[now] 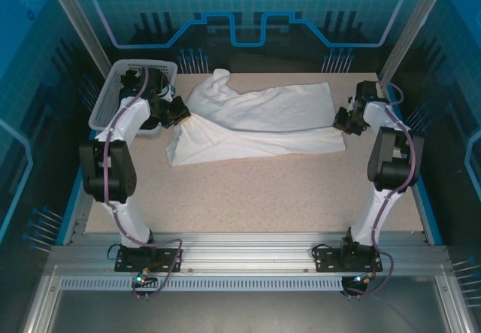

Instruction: Fold the inside-out t-shirt

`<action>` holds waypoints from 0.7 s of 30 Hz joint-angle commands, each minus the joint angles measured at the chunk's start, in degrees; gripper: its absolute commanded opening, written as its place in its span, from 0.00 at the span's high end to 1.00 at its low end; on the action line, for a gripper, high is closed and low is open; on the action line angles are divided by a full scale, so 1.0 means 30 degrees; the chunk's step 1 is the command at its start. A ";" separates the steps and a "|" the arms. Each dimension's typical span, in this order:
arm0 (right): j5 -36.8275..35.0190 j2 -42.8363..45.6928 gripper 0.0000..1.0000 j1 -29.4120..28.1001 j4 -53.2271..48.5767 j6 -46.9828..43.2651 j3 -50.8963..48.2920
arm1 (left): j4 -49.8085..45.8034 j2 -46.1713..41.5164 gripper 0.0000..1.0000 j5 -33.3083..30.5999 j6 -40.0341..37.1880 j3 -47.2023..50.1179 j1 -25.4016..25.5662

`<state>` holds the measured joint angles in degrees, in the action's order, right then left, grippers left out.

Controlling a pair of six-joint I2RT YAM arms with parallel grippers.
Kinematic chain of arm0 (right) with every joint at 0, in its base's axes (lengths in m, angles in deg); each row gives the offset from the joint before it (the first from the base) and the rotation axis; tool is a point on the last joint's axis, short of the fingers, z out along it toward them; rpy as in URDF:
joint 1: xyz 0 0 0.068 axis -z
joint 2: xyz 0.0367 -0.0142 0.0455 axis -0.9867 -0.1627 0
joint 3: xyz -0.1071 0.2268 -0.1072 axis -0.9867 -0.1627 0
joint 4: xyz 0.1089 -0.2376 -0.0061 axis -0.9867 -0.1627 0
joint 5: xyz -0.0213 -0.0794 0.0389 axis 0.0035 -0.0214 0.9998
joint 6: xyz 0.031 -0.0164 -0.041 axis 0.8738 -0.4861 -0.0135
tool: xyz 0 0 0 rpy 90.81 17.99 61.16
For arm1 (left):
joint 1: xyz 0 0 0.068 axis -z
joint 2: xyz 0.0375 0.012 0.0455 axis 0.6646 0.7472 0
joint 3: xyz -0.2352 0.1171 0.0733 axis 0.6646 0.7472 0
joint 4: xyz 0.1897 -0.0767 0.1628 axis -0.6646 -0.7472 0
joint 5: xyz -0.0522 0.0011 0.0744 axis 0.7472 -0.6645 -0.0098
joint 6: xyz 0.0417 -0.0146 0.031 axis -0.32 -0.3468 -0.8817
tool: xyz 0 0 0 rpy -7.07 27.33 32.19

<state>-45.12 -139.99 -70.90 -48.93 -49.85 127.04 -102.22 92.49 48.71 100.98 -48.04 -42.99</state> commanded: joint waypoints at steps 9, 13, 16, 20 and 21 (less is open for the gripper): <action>-0.0722 0.2352 0.59 -0.1082 0.0390 -0.0624 -0.1679 | 0.3136 -0.1531 0.54 -0.3169 0.1608 0.1745 0.0296; -0.0472 0.2703 0.58 -0.2125 0.0420 -0.0920 -0.3435 | 0.7898 -0.4767 0.51 -0.2692 0.3045 0.8508 0.1949; -0.1314 0.1050 0.59 -0.2261 -0.1061 -0.1442 -0.2269 | 0.9719 -0.3969 0.51 -0.2222 0.3695 1.0344 0.2294; -0.3839 -0.0149 0.60 -0.2324 -0.2625 -0.2366 -0.1356 | 0.9906 -0.2518 0.52 -0.2477 0.3208 1.0457 0.2272; -0.4634 -0.0310 0.60 -0.2310 -0.3025 -0.2581 -0.1335 | 0.9990 -0.2436 0.52 -0.2690 0.3066 1.0582 0.2246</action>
<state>-51.48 -138.94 -77.98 -51.57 -54.48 121.32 -76.49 84.17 41.76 109.99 -17.81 -35.60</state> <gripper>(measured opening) 0.406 0.486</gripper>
